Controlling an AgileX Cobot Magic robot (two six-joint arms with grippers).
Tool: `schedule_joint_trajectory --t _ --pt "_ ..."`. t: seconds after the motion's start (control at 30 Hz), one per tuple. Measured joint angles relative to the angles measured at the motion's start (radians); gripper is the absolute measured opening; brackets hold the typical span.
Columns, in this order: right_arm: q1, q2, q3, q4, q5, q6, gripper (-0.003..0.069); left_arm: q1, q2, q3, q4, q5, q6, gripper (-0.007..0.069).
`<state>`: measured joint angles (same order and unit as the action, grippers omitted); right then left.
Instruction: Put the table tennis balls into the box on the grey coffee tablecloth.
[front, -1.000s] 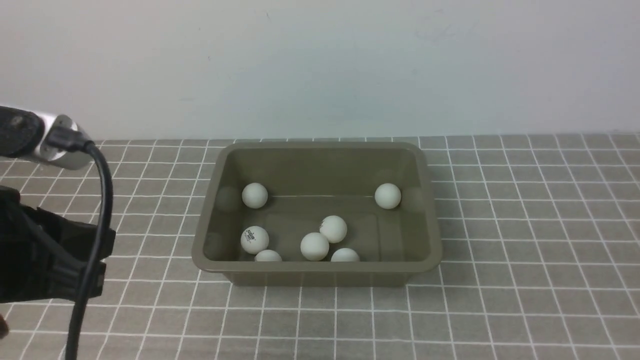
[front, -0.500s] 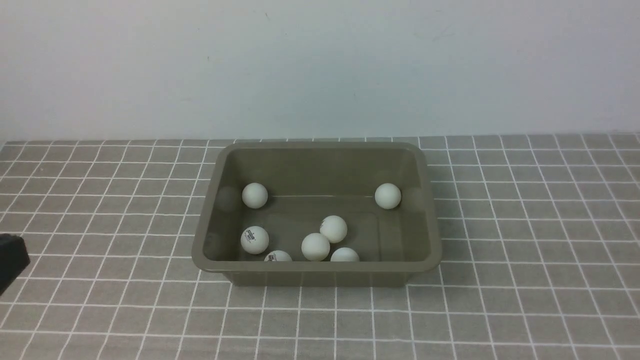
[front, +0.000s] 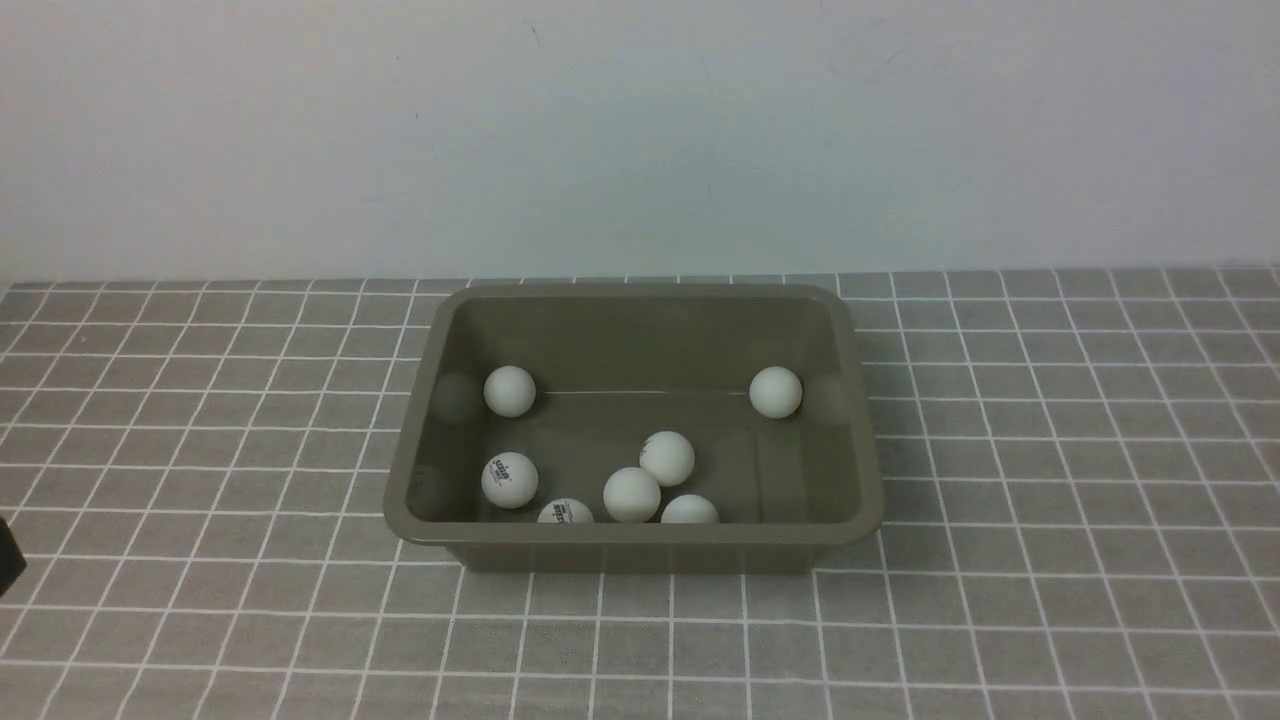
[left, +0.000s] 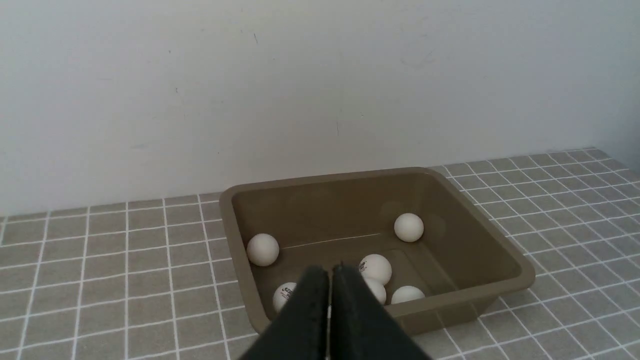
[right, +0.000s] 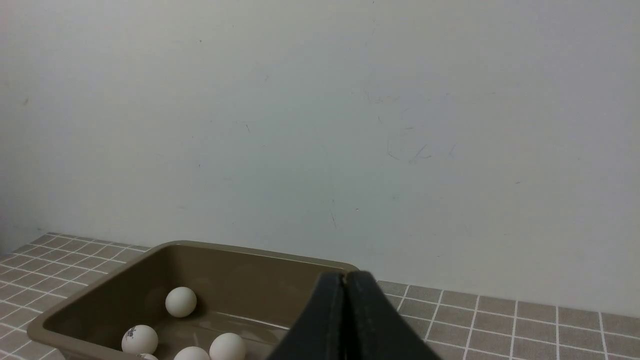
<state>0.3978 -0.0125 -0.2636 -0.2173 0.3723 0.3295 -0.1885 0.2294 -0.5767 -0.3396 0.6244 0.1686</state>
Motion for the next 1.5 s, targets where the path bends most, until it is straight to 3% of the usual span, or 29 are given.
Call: schedule_joint_trajectory --t 0.2,0.33,0.53,1.5 --pt "0.000 0.000 0.000 0.000 0.001 0.000 -0.0013 0.016 -0.019 0.155 0.113 -0.137 0.007 -0.0005" --pt "0.000 0.000 0.000 0.000 0.003 0.000 -0.0013 0.093 -0.091 0.357 0.187 -0.254 -0.002 -0.0005" --pt "0.000 0.000 0.000 -0.001 0.003 0.000 -0.0013 0.160 -0.220 0.590 0.229 -0.284 -0.002 -0.0005" --pt "0.000 0.000 0.000 -0.001 0.008 0.000 -0.0013 0.161 -0.241 0.603 0.250 -0.249 -0.002 -0.0005"
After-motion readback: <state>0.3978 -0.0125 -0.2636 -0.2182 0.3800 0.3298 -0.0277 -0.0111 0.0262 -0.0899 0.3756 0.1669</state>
